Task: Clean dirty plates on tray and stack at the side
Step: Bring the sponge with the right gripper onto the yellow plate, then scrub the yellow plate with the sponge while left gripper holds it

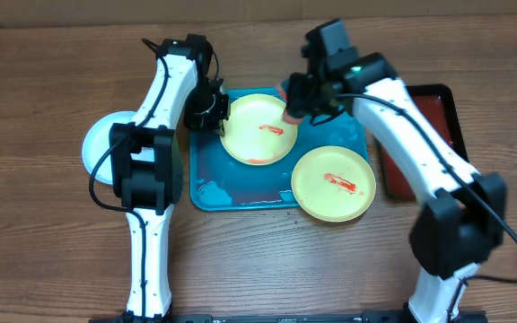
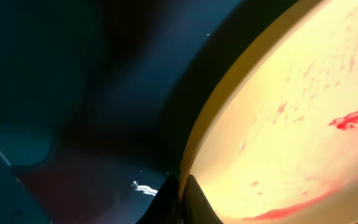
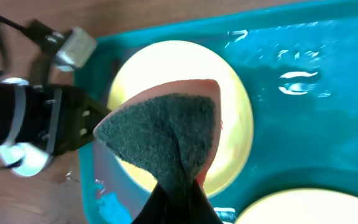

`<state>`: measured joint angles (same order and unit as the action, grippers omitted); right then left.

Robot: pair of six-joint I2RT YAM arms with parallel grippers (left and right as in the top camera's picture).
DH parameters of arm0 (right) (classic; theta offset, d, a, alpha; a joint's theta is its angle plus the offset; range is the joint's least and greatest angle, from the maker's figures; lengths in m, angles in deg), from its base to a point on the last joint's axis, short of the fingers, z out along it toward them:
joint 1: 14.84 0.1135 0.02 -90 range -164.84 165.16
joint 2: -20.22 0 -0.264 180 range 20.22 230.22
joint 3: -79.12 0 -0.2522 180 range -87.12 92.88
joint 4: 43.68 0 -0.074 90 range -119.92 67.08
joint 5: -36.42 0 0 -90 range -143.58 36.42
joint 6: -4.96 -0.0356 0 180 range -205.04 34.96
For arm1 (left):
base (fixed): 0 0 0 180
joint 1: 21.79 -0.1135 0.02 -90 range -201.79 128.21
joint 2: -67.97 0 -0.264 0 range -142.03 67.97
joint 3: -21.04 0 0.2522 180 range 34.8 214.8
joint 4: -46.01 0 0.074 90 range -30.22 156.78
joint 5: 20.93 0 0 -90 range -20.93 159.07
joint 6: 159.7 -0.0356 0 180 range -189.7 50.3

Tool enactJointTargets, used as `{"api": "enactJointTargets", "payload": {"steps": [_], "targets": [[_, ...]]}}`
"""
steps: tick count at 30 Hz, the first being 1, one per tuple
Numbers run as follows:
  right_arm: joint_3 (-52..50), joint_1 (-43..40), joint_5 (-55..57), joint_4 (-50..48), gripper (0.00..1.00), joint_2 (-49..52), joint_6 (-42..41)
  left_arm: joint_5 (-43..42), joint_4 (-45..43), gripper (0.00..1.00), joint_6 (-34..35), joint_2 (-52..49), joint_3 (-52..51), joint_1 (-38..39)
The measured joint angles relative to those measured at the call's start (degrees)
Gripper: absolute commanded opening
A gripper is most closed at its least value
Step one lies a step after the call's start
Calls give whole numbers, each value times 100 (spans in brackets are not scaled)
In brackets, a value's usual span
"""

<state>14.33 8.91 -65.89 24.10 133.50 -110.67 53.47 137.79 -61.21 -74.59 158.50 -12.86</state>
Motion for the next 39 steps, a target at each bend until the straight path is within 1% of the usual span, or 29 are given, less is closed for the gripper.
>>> {"api": "enactJointTargets", "payload": {"steps": [9,19,26,30,35,39], "targets": [[-24,28,-28,-496,4,1137,-227,577,-31,4,358,0,0,162],[-28,28,142,-859,4,1755,-424,625,-85,4,470,4,0,197],[-26,37,-9,-942,4,1801,-575,632,-90,4,485,4,0,197],[-22,103,-251,-1252,4,1884,-739,638,-92,4,485,4,0,197],[68,468,-457,-1591,4,2035,-927,686,-94,4,485,4,0,197],[83,682,-546,-1558,4,2041,-966,688,-94,4,485,4,0,197]]}}
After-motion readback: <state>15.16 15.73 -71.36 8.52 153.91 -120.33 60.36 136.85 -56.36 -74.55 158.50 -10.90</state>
